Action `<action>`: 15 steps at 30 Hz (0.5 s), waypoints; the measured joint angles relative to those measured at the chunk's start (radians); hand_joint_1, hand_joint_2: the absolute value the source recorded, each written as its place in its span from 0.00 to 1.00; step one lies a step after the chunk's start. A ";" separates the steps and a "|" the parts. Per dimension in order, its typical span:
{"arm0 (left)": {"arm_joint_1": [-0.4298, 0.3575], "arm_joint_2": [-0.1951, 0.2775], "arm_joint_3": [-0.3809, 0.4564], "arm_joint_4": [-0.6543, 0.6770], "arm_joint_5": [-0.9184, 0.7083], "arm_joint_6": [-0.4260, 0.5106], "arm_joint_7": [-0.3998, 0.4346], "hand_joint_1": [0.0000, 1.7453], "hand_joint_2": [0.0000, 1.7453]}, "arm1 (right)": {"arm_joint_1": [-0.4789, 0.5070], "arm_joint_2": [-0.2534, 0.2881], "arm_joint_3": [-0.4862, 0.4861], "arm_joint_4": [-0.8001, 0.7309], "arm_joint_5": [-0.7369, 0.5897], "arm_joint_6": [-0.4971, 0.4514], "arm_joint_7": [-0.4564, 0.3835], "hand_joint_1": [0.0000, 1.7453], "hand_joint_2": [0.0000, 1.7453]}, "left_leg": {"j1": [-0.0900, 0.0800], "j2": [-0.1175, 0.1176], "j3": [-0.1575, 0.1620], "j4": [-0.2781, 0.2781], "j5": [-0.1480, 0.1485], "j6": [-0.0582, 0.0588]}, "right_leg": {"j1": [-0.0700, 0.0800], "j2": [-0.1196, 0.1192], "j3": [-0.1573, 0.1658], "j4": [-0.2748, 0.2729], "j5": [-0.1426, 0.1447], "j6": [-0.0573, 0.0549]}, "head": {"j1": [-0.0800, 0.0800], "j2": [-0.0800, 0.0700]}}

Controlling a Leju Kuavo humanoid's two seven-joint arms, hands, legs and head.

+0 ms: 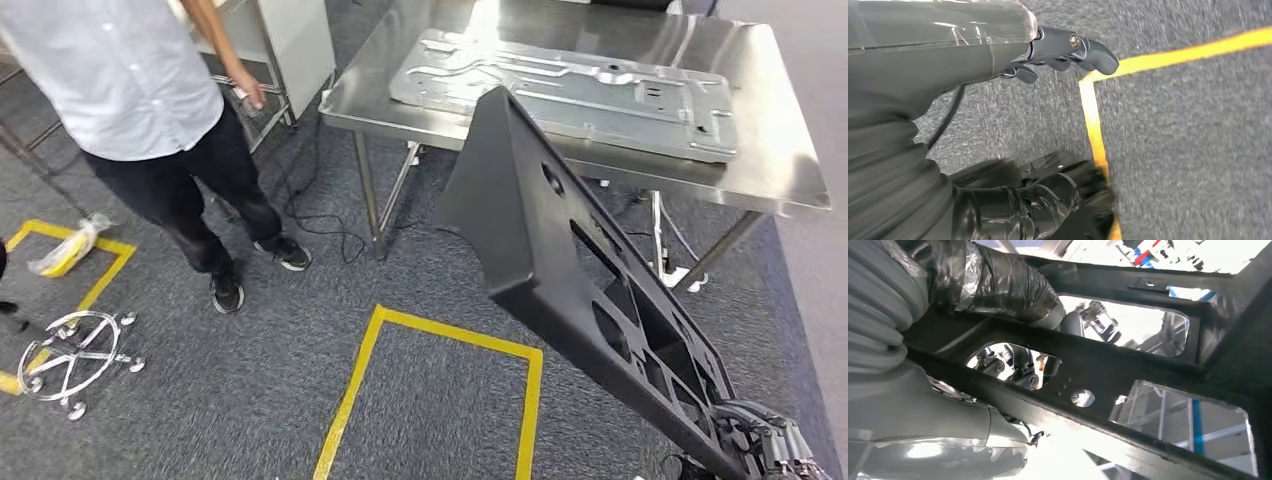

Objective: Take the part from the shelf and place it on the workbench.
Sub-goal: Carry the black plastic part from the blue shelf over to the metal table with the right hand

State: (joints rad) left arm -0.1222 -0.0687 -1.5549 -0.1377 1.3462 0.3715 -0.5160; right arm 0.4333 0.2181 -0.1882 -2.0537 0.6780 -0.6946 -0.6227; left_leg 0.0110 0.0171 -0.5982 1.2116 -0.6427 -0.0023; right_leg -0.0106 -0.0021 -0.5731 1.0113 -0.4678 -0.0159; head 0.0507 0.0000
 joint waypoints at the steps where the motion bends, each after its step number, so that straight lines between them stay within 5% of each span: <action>1: 0.002 0.000 0.000 0.000 0.000 -0.002 0.001 0.00 1.00 | -0.001 -0.002 0.004 0.003 -0.001 0.000 0.006 1.00 1.00 | 0.000 -0.006 -0.029 0.054 -0.015 0.000 | 0.001 0.010 0.000 0.001 0.000 -0.001 | 0.000 0.000; 3: 0.005 0.000 0.000 0.000 0.000 -0.004 0.001 0.00 1.00 | -0.001 -0.007 0.012 0.008 -0.005 0.000 0.015 1.00 1.00 | 0.000 -0.010 -0.042 0.060 0.013 0.002 | 0.001 0.030 0.000 0.006 -0.002 -0.001 | 0.000 0.000; 5: 0.005 0.000 0.000 0.000 0.000 -0.004 0.001 0.00 1.00 | -0.002 -0.011 0.018 0.012 -0.007 0.001 0.021 1.00 1.00 | 0.000 -0.016 0.003 -0.060 0.089 0.010 | 0.001 0.043 0.001 0.012 -0.007 0.002 | 0.000 0.000; 7: 0.003 0.001 0.000 0.000 0.001 -0.005 0.002 0.00 1.00 | -0.003 -0.019 0.026 0.016 -0.009 0.001 0.035 1.00 1.00 | -0.002 -0.024 0.040 -0.161 0.132 0.018 | 0.004 0.050 -0.001 0.020 -0.013 0.010 | 0.000 0.000; 11: 0.000 0.001 0.000 0.000 0.001 -0.009 0.002 0.00 1.00 | -0.007 -0.044 0.057 0.025 -0.004 0.002 0.074 1.00 1.00 | -0.005 -0.024 0.048 -0.188 0.143 0.040 | 0.004 0.048 -0.005 0.024 -0.017 0.033 | 0.001 0.000; 13: -0.001 0.001 0.000 0.000 -0.001 -0.012 0.001 0.00 1.00 | -0.013 -0.051 0.071 0.029 0.021 0.001 0.076 1.00 1.00 | -0.001 -0.018 0.051 -0.197 0.151 0.053 | 0.001 0.029 -0.029 0.080 -0.056 0.043 | 0.002 0.000; 15: 0.000 0.001 0.000 0.000 -0.004 -0.018 0.001 0.00 1.00 | -0.019 -0.058 0.087 0.035 0.039 0.001 0.078 1.00 1.00 | -0.001 -0.012 0.050 -0.199 0.152 0.057 | -0.002 0.014 -0.085 0.201 -0.120 0.052 | 0.002 0.000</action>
State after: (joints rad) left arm -0.1218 -0.0679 -1.5550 -0.1377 1.3425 0.3530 -0.5151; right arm 0.4142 0.1602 -0.1012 -2.0189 0.7167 -0.6936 -0.5448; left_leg 0.0102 0.0054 -0.5485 1.0130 -0.4903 0.0551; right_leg -0.0128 0.0123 -0.6579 1.2126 -0.5875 0.0359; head 0.0530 0.0000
